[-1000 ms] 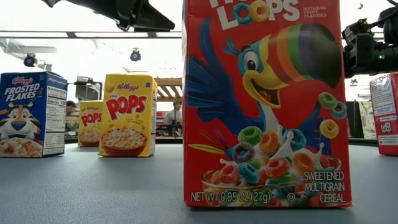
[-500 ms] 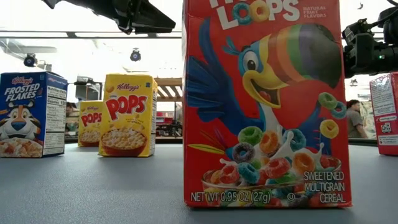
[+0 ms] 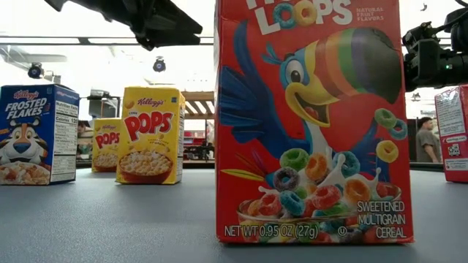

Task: Stack cereal on shelf
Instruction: Put the bottom left yellow cereal box on the shelf, then put the bottom yellow cereal box aligned with the other yellow cereal box on the shelf

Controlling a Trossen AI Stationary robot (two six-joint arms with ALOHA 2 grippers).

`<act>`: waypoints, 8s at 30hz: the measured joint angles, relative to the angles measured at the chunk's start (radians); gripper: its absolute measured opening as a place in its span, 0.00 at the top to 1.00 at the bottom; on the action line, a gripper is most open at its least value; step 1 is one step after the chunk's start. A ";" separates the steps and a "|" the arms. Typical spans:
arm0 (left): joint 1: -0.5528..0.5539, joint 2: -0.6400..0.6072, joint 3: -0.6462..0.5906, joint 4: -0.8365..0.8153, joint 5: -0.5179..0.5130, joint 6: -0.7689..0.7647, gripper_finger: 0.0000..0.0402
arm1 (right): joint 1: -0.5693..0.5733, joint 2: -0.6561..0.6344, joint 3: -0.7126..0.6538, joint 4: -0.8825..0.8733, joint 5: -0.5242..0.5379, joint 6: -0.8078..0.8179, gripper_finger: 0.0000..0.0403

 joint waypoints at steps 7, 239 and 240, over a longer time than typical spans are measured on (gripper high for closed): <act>-0.023 0.046 0.001 0.016 -0.009 -0.062 0.51 | 0.000 0.000 0.000 0.000 0.000 0.000 0.98; 1.196 -0.105 0.597 -0.900 1.112 0.425 0.42 | 0.000 0.000 0.000 0.000 0.000 0.000 0.98; 1.186 -0.145 0.553 -0.852 1.125 0.403 0.43 | 0.000 0.000 0.000 0.000 0.000 0.000 0.98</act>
